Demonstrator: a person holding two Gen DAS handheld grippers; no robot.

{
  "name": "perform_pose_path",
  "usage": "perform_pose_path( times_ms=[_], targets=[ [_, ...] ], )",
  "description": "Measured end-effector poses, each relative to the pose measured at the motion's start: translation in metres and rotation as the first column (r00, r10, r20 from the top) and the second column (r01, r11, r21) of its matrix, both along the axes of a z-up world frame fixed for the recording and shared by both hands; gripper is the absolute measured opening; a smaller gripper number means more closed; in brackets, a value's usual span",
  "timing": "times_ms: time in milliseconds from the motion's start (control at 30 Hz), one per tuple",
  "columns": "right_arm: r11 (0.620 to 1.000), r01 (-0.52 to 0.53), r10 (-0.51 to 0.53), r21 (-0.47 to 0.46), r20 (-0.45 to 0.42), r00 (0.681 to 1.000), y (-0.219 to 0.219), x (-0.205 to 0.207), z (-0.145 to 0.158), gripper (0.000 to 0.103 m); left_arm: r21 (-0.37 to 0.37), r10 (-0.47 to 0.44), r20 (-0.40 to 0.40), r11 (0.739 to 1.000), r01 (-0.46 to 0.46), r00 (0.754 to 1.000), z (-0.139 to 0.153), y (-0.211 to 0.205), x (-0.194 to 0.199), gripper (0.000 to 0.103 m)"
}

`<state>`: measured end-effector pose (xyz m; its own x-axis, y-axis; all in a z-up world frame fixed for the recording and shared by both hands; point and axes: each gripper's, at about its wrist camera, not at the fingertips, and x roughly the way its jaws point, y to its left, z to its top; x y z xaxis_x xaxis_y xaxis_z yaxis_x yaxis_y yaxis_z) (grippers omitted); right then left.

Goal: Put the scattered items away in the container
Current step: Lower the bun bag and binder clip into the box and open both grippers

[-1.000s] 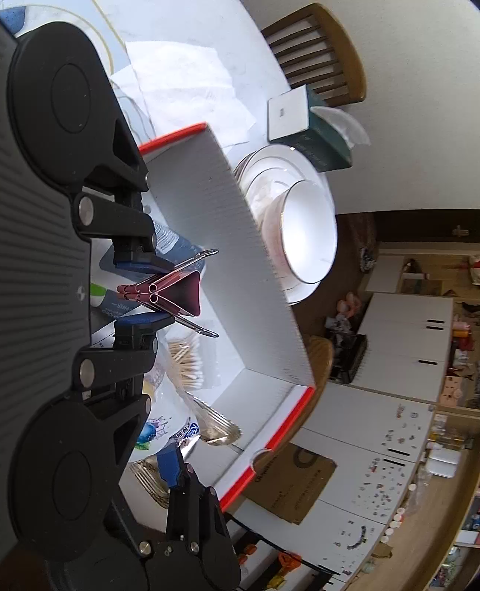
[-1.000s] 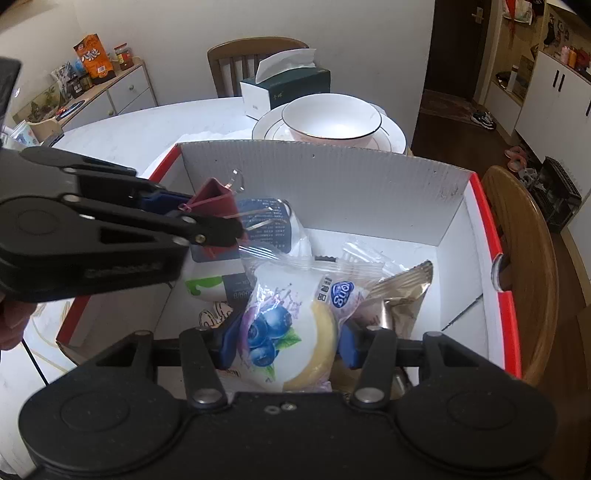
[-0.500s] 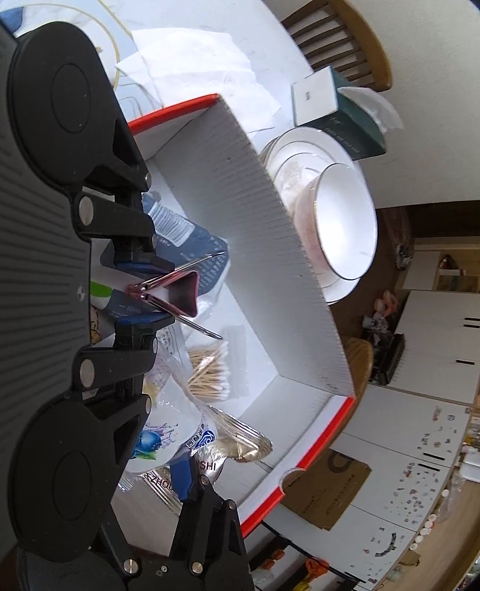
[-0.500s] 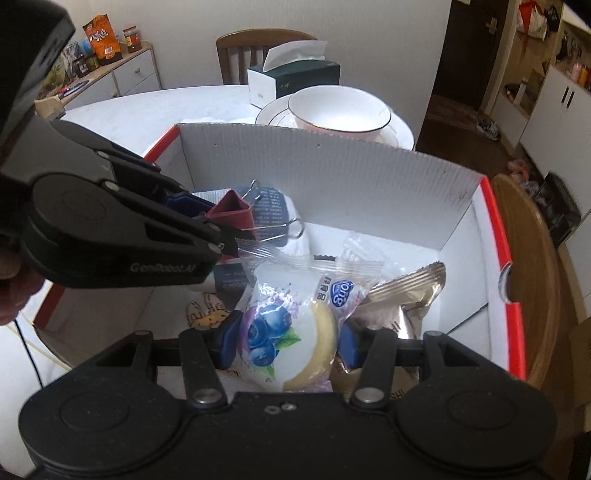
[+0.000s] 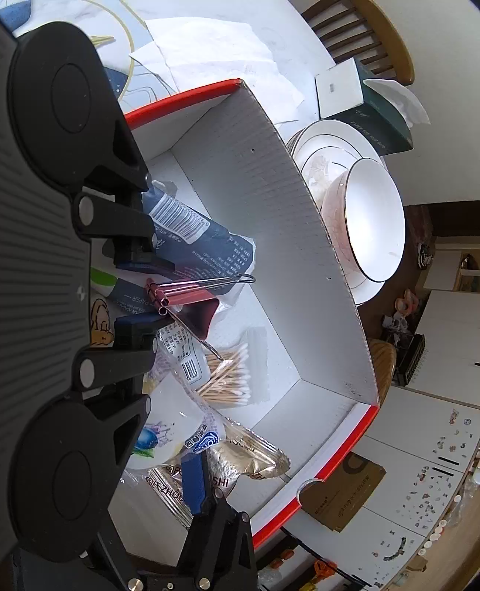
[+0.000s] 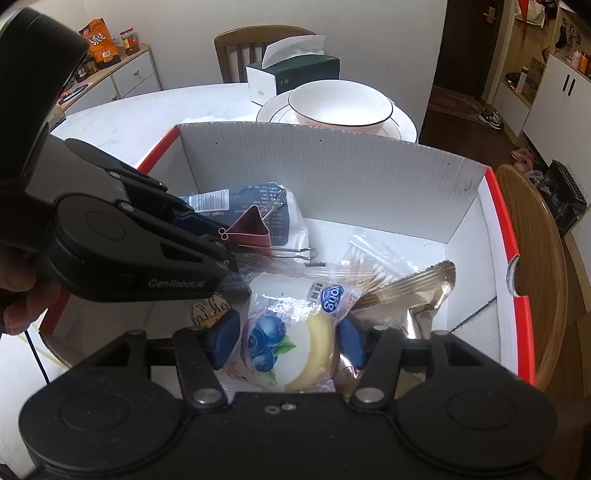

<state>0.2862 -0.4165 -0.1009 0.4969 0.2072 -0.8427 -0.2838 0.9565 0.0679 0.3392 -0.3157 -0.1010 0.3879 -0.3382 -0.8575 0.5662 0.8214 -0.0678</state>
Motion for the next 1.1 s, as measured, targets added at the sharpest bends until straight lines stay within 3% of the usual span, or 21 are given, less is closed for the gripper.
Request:
perform_pose_path(
  times_ms=[333, 533, 633, 767, 1100],
  targets=[
    [0.999, -0.008, 0.008, 0.034, 0.016, 1.0, -0.01, -0.007, 0.008, 0.073, -0.025, 0.009, 0.001, 1.0, -0.009, 1.0, 0.003, 0.005, -0.001, 0.022],
    [0.996, -0.009, 0.006, 0.084, 0.031, 1.0, -0.021, -0.014, 0.018, 0.076, -0.055, 0.007, 0.011, 0.998, -0.007, 1.0, 0.007, 0.008, -0.007, 0.032],
    [0.994, -0.006, 0.001, 0.105, 0.04, 0.999, -0.026, -0.017, 0.024, 0.078, -0.088, -0.007, 0.012, 0.996, 0.008, 1.0, 0.012, 0.01, -0.012, 0.047],
    [0.992, -0.003, -0.003, 0.126, 0.051, 0.999, -0.03, -0.022, 0.029, 0.081, -0.116, -0.002, 0.041, 0.993, 0.006, 0.999, 0.022, 0.013, -0.02, 0.058],
    [0.988, -0.005, -0.01, 0.152, 0.099, 0.995, -0.031, -0.034, 0.044, 0.086, -0.188, 0.036, 0.112, 0.982, -0.014, 0.993, 0.049, 0.031, -0.047, 0.06]
  ],
)
